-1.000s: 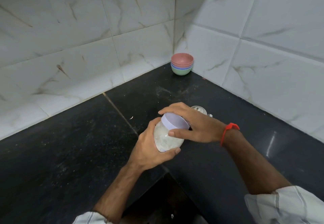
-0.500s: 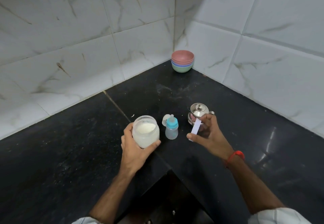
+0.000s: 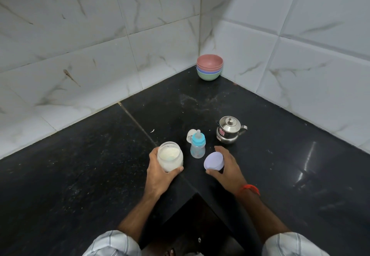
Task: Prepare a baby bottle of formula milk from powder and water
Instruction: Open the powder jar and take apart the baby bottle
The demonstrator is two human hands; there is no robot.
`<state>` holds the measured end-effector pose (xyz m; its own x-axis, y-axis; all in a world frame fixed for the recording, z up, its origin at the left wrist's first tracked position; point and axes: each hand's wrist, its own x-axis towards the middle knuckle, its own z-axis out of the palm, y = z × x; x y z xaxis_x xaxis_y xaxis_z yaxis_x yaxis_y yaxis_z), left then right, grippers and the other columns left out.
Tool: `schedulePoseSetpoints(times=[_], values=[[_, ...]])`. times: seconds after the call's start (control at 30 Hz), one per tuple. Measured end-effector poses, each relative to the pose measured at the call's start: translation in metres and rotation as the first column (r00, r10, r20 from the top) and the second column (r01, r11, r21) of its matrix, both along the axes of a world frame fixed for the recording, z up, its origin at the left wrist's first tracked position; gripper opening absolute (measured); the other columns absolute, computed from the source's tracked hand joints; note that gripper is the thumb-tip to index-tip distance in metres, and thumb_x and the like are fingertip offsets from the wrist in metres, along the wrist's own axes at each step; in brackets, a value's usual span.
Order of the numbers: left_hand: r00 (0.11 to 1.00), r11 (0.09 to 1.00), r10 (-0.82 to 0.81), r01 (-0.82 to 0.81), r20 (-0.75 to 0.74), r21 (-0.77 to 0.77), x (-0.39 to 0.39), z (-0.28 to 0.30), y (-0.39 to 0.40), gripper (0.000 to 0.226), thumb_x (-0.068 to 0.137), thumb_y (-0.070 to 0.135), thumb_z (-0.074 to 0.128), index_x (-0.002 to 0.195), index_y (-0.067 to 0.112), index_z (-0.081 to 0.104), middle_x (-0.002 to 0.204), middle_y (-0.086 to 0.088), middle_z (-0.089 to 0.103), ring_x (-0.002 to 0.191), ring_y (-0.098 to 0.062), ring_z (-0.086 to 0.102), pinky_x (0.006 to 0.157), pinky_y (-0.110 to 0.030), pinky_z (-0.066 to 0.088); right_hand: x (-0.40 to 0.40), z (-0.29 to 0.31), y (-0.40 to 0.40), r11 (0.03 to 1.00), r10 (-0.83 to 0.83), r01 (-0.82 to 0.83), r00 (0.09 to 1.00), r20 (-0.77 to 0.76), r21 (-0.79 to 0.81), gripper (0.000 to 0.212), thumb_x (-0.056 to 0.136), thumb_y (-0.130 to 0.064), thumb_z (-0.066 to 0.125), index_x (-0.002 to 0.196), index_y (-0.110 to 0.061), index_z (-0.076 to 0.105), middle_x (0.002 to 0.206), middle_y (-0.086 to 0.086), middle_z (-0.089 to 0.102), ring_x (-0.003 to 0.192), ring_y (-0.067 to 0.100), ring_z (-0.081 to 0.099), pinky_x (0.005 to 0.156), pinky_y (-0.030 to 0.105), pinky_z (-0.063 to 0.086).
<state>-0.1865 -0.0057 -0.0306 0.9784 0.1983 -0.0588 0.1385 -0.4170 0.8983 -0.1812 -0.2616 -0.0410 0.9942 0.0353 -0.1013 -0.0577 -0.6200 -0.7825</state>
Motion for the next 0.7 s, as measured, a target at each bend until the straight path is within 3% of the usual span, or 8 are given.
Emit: schedulePoseSetpoints(times=[0.2, 0.27, 0.37, 0.43, 0.5, 0.57, 0.63, 0.7], values=[[0.999, 0.999, -0.051, 0.051, -0.017, 0.013, 0.003, -0.001, 0.006, 0.107, 0.059, 0.033, 0.099, 0.141, 0.038, 0.029, 0.141, 0.012, 0.049, 0.132, -0.013, 0.048, 0.115, -0.043, 0.042, 0.005, -0.002, -0.001, 0.974, 0.053, -0.064, 0.997, -0.056, -0.216, 0.097, 0.082, -0.044, 0.080, 0.158, -0.032, 0.020, 0.166, -0.003, 0.025, 0.158, 0.028, 0.007, 0.126, 0.050, -0.001], [0.998, 0.996, -0.059, 0.060, -0.012, 0.067, 0.004, -0.001, 0.007, 0.116, 0.054, 0.047, 0.098, 0.144, 0.044, 0.025, 0.150, 0.012, 0.043, 0.144, -0.019, 0.039, 0.122, -0.045, 0.030, 0.012, 0.003, 0.004, 0.975, 0.050, -0.042, 0.998, 0.028, -0.220, 0.095, 0.083, -0.046, 0.079, 0.158, -0.028, 0.024, 0.164, 0.000, 0.029, 0.156, 0.028, 0.016, 0.127, 0.048, 0.006], [0.998, 0.984, -0.058, 0.058, -0.007, 0.169, -0.003, 0.003, 0.007, 0.149, 0.044, 0.067, 0.092, 0.159, 0.043, 0.001, 0.170, 0.006, 0.008, 0.158, -0.017, -0.001, 0.124, -0.043, 0.002, 0.029, 0.015, 0.019, 0.991, 0.014, 0.010, 0.984, 0.177, -0.130, 0.088, 0.086, -0.043, 0.078, 0.157, -0.021, 0.032, 0.160, 0.004, 0.036, 0.149, 0.025, 0.027, 0.122, 0.043, 0.026], [0.995, 0.971, -0.079, 0.063, 0.059, 0.230, -0.011, 0.009, 0.004, 0.157, 0.040, 0.080, 0.084, 0.159, 0.041, -0.011, 0.170, 0.014, -0.010, 0.157, -0.012, -0.012, 0.122, -0.041, -0.003, 0.046, 0.025, 0.030, 0.993, -0.003, 0.024, 0.982, 0.188, -0.112, 0.085, 0.087, -0.042, 0.077, 0.156, -0.020, 0.033, 0.158, 0.006, 0.037, 0.148, 0.026, 0.029, 0.121, 0.043, 0.029], [0.987, 0.961, -0.073, 0.032, 0.140, 0.276, -0.016, 0.015, 0.000, 0.155, 0.040, 0.089, 0.075, 0.160, 0.038, -0.009, 0.169, 0.019, -0.010, 0.156, -0.010, -0.008, 0.121, -0.040, 0.000, 0.063, 0.032, 0.040, 0.989, 0.021, 0.005, 0.984, 0.175, -0.147, 0.081, 0.086, -0.043, 0.077, 0.153, -0.018, 0.039, 0.152, 0.007, 0.042, 0.142, 0.027, 0.035, 0.118, 0.042, 0.030], [0.977, 0.961, -0.027, -0.033, 0.213, 0.275, -0.018, 0.021, -0.005, 0.144, 0.048, 0.086, 0.074, 0.161, 0.036, 0.001, 0.167, 0.020, 0.001, 0.152, -0.005, 0.002, 0.118, -0.038, 0.006, 0.075, 0.033, 0.047, 0.979, 0.055, -0.020, 0.984, 0.169, -0.204, 0.071, 0.085, -0.045, 0.078, 0.145, -0.018, 0.049, 0.142, 0.006, 0.051, 0.132, 0.030, 0.046, 0.113, 0.042, 0.036], [0.944, 0.960, 0.008, -0.099, 0.330, 0.262, -0.022, 0.026, -0.013, 0.118, 0.063, 0.075, 0.074, 0.159, 0.032, 0.021, 0.156, 0.014, 0.022, 0.143, -0.007, 0.019, 0.115, -0.037, 0.019, 0.079, 0.031, 0.048, 0.975, 0.063, -0.028, 0.986, 0.156, -0.221, 0.062, 0.085, -0.045, 0.078, 0.136, -0.018, 0.057, 0.134, 0.005, 0.057, 0.123, 0.030, 0.052, 0.108, 0.043, 0.041], [0.892, 0.973, -0.027, -0.080, 0.450, 0.217, -0.027, 0.029, -0.021, 0.082, 0.079, 0.057, 0.073, 0.149, 0.030, 0.042, 0.140, 0.012, 0.036, 0.129, -0.013, 0.041, 0.107, -0.038, 0.041, 0.077, 0.030, 0.044, 0.982, 0.048, -0.017, 0.986, 0.158, -0.187, 0.059, 0.084, -0.045, 0.079, 0.132, -0.016, 0.059, 0.128, 0.006, 0.060, 0.118, 0.028, 0.055, 0.104, 0.044, 0.045]])
